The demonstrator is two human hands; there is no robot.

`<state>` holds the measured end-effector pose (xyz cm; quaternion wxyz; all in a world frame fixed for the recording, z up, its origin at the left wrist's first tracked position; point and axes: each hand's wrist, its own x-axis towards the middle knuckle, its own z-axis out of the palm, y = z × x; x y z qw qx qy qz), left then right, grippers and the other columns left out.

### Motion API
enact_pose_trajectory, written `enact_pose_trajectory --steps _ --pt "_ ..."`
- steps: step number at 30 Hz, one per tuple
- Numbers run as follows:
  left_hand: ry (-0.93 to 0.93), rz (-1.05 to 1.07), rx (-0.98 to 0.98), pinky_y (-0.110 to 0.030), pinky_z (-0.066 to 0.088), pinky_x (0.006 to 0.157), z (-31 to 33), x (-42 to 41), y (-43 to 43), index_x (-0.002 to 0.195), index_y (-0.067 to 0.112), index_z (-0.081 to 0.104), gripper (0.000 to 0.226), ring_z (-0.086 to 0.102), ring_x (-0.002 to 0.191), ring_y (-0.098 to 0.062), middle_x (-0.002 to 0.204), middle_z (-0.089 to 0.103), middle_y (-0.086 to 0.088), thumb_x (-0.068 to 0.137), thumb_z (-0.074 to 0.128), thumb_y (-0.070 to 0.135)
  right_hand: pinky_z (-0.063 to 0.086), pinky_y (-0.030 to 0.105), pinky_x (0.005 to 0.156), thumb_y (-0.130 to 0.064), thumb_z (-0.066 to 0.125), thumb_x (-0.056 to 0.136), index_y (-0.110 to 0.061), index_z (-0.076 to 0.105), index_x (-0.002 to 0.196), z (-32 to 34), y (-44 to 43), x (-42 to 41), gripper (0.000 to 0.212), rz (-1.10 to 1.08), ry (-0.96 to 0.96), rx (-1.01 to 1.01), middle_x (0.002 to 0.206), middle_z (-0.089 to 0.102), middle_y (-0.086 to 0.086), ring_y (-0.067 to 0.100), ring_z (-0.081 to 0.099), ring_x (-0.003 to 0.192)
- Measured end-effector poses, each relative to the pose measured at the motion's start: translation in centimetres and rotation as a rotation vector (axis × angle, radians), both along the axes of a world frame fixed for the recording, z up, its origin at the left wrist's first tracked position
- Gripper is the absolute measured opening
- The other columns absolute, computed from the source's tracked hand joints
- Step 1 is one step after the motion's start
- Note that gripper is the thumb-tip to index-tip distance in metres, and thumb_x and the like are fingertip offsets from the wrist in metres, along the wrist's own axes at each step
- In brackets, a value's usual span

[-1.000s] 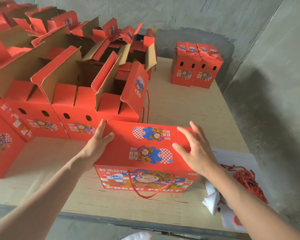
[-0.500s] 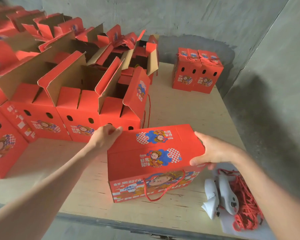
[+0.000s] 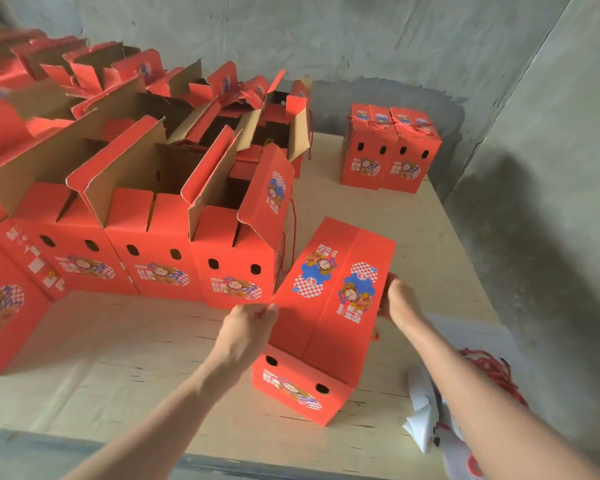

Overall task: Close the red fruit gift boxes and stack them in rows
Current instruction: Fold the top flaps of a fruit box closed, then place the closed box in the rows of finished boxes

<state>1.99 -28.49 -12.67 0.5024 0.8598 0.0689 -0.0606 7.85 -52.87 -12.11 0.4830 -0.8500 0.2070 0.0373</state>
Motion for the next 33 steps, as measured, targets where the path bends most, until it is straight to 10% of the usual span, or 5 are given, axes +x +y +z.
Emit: enact_pose_trajectory --steps 6,11,19,24,33 --pt "0.511 -0.185 -0.557 -0.029 0.054 0.079 1.7 2.9 -0.3 0.096 0.015 0.068 0.036 0.07 0.077 -0.013 0.089 0.074 -0.002 0.098 0.043 0.041 0.04 0.034 0.073 -0.033 0.038 0.101 0.005 0.062 0.075 -3.2 -0.2 -2.4 0.052 -0.089 -0.005 0.103 0.079 0.066 0.024 0.023 0.057 0.073" --pt "0.059 -0.21 -0.187 -0.028 0.043 0.098 2.1 5.3 -2.2 0.139 0.017 0.045 0.043 0.053 0.116 -0.014 0.133 0.054 -0.003 0.096 0.051 0.022 0.039 0.037 0.065 -0.007 0.056 0.088 -0.008 0.058 0.058 -2.6 -0.5 -5.0 0.03 -0.036 -0.038 0.137 0.055 0.056 0.012 0.024 0.051 0.061" --pt "-0.49 -0.353 -0.024 -0.029 0.043 0.073 7.8 5.5 -4.9 0.092 0.001 0.068 0.022 0.055 0.076 -0.015 0.082 0.066 -0.005 0.096 0.05 0.014 0.039 0.018 0.052 0.003 0.048 0.092 -0.009 0.064 0.089 8.9 2.4 -5.3 0.021 0.293 -0.438 0.419 0.057 0.053 0.002 0.01 0.048 0.05" --pt "-0.744 -0.345 0.065 -0.02 0.022 0.044 13.2 5.2 -4.9 0.048 0.014 0.046 0.049 0.03 0.042 -0.011 0.04 0.03 0.007 0.096 0.052 0.021 0.047 0.024 0.062 0.0 0.053 0.09 -0.005 0.067 0.083 12.7 4.9 -3.4 0.017 0.352 -0.418 0.262 0.08 0.067 0.007 0.012 0.059 0.068" --pt "-0.936 -0.332 0.251 -0.042 0.049 0.059 11.7 4.5 -0.2 0.069 -0.002 0.068 0.047 0.06 0.067 -0.033 0.071 0.064 -0.013 0.091 0.05 0.036 0.046 0.026 0.064 -0.012 0.035 0.093 -0.005 0.058 0.081 15.1 7.6 -2.1 0.027 0.169 -0.032 0.879 0.047 0.055 -0.003 0.016 0.058 0.055"
